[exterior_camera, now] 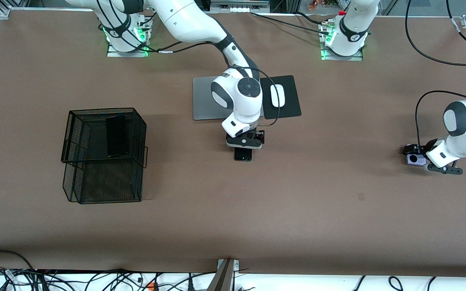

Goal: Place phones with both arms
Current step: 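Grasp the flip phone with the right gripper while the left gripper grasps the lavender phone, then lower the flip phone into the organizer while the left gripper sets down the lavender phone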

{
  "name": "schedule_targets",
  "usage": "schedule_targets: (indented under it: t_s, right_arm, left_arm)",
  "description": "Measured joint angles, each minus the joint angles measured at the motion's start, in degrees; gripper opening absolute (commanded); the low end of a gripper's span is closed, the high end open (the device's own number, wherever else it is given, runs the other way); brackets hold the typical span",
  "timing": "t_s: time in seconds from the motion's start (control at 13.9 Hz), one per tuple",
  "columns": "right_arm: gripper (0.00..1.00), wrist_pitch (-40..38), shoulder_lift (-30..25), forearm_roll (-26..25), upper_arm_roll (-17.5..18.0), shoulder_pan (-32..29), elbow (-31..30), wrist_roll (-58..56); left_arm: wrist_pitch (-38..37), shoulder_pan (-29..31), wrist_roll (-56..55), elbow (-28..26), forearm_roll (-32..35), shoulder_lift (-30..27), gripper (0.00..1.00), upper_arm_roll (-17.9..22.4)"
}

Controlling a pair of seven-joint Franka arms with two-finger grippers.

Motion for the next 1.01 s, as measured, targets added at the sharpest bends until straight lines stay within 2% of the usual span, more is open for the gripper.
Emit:
schedule_targets:
  t_s: [0.14,0.36,0.43,0.5,0.58,0.65,0.72,0.87,1.01]
  right_arm:
    - [1.0,2.1,0.9,-0.1,0.0,-0.2,0.0,-0.1]
    - [1.0,4.1,1.9,-0.1,-0.1,-0.4,0.0,-0.1]
    - [0.92,4.3,2.0,-0.1,-0.1,-0.4,0.0,-0.1]
    - [0.71,4.4,2.0,-0.1,-0.1,-0.4,0.0,-0.1]
    - [0.41,4.3,2.0,-0.2,-0.2,-0.4,0.0,-0.1]
    - [0.15,4.2,1.9,-0.3,-0.3,-0.4,0.0,-0.1]
    - [0.0,4.2,1.7,-0.3,-0.3,-0.4,0.1,-0.1]
    - [0.0,4.3,1.8,-0.3,-0.3,-0.4,0.1,-0.1]
    - [0.0,4.3,1.8,-0.3,-0.4,-0.4,0.2,-0.1]
  left_arm:
    - [-2.0,0.0,-0.3,1.1,0.0,0.0,0.38,-0.5]
    - [-13.4,-0.1,-2.1,7.0,0.0,-0.3,0.38,-3.9]
    - [-18.4,-0.4,-3.2,9.9,0.0,-0.4,0.38,-5.4]
    - [-23.7,-1.2,-4.3,13.0,0.0,-0.6,0.38,-6.6]
    - [-28.9,-2.6,-5.4,16.2,0.0,-0.9,0.38,-7.4]
    - [-33.8,-4.7,-6.4,19.5,-0.1,-1.2,0.38,-7.7]
    - [-37.8,-7.2,-7.4,22.6,-0.1,-1.4,0.38,-7.8]
    - [-42.4,-12.2,-9.1,26.7,-0.5,-1.7,0.38,-7.9]
    - [-43.2,-15.3,-10.2,27.1,-4.9,-1.6,0.38,-7.8]
